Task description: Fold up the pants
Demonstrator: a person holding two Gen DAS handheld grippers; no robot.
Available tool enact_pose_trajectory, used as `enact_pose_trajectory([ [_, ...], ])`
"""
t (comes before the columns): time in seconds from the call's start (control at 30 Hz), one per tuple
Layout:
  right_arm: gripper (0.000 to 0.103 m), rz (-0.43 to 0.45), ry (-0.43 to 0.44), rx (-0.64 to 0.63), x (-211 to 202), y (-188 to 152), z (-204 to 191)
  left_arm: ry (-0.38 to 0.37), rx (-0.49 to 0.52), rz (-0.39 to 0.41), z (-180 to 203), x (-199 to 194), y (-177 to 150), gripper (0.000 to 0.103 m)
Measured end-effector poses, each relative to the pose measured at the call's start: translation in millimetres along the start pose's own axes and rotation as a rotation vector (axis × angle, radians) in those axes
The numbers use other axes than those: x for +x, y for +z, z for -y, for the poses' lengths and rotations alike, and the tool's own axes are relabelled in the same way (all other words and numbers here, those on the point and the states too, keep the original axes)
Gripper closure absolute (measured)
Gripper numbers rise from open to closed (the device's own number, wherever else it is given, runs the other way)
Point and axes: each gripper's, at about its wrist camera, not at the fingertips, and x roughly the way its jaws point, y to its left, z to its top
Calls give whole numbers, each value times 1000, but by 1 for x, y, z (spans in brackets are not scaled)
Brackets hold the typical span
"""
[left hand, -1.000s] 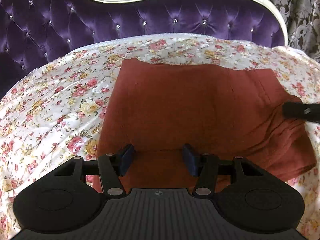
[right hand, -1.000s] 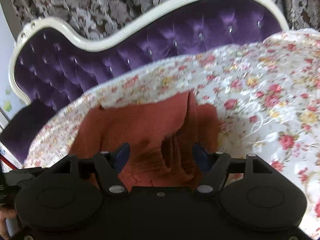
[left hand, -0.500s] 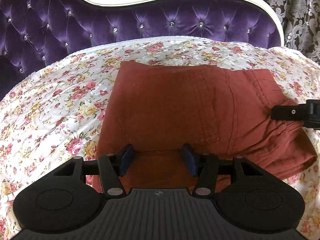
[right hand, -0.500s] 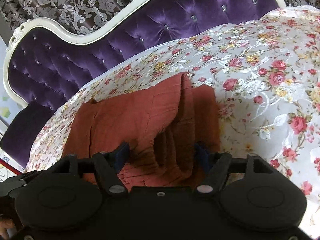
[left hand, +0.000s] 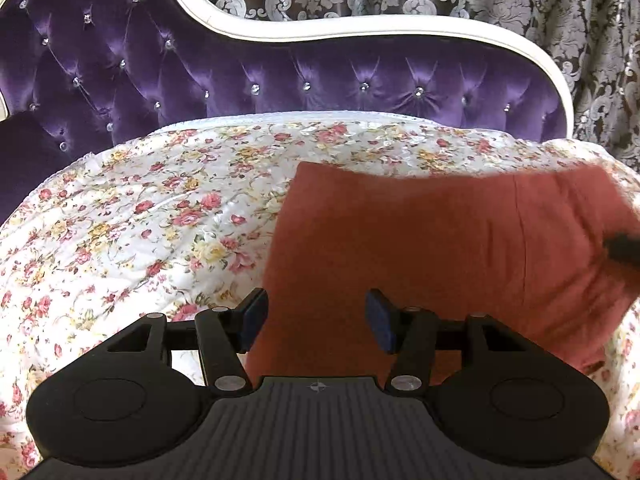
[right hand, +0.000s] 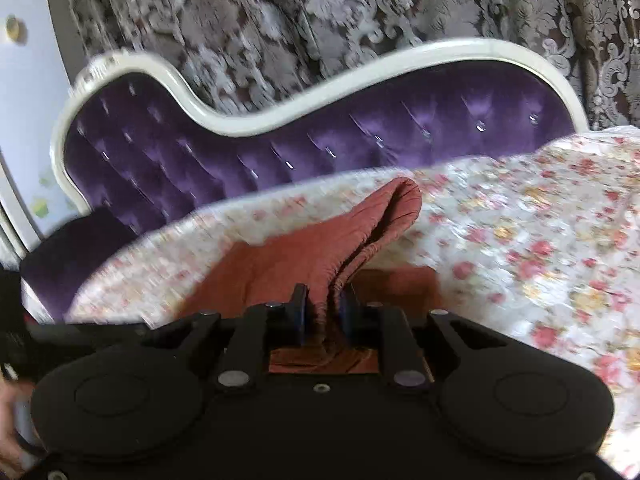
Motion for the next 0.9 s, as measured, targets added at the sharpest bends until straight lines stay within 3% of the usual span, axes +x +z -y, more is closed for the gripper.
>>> enact_pose_trajectory([
  [0.13,71,-135,-56,19,39,-21,22,24,14,-32,5,15,6,51],
  [0.27,60,-145,-38,55,33,-19,31,31,26,-53,5,26,7,51],
  [0.33,60,-142,-59,30,27,-15,29,36,21,-64,3,33,8,51],
  [0.5,56,-40,-141,-40,4,6,17,39,4,-98,-7,49,10,50],
  [0.7,56,-53,16,-120,29,38,-12,-4,-16,-76,-18,55,-3,42],
  [0.9,56,-96,130,-247,101,54,-66,-53,-68,-95,-31,59,-2,36],
])
